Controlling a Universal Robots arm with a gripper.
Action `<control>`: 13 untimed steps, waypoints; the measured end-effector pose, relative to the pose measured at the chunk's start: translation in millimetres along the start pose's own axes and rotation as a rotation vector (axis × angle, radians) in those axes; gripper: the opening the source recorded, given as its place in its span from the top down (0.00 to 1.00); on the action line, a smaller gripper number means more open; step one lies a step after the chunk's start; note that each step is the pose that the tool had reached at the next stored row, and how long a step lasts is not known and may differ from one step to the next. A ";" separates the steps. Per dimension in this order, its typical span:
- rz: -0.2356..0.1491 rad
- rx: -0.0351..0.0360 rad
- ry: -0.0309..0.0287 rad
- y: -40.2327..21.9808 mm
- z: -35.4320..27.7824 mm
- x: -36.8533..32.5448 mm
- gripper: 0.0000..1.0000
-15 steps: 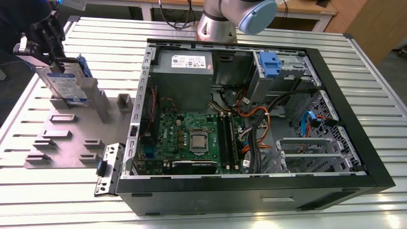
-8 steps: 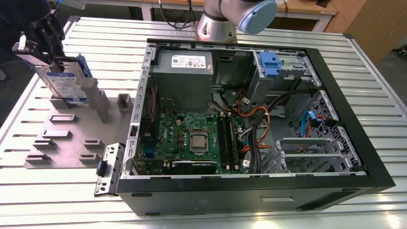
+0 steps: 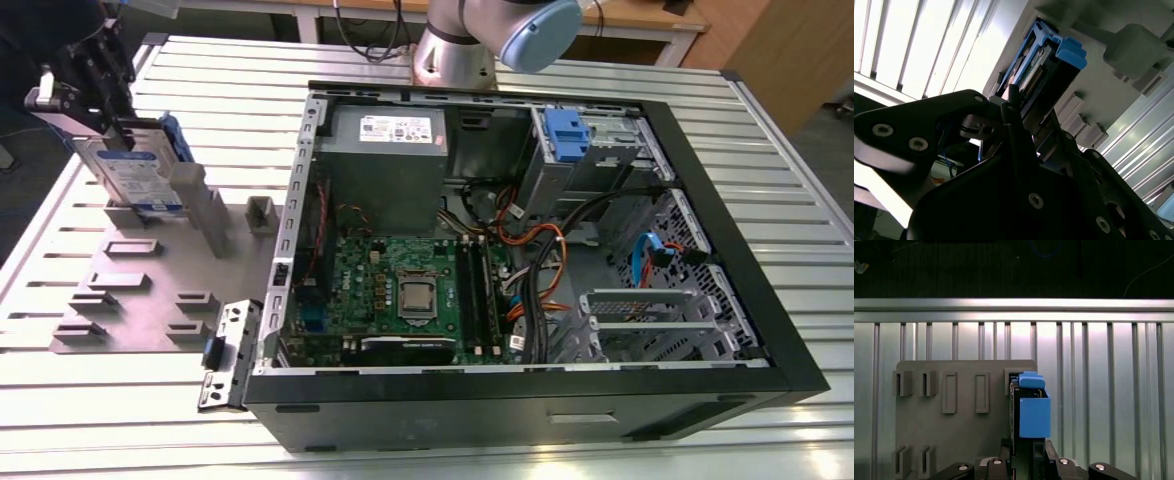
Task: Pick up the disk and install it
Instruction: 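Pick up the disk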
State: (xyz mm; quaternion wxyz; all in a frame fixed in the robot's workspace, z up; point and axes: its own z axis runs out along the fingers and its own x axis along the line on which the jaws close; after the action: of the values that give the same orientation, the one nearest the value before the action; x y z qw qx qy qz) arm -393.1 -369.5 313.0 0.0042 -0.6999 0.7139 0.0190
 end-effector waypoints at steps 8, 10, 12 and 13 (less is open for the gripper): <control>0.000 0.0000 0.0000 0.0 -1.9 -0.1 0.65; 0.000 -0.0001 0.0000 0.1 -2.2 -0.1 0.65; 0.000 -0.0004 0.0002 0.1 -3.1 -0.1 0.65; 0.000 -0.0003 0.0002 0.1 -3.7 -0.1 0.65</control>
State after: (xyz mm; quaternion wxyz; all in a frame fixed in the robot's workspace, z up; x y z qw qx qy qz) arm -393.1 -369.5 316.7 0.0040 -0.6999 0.7139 0.0190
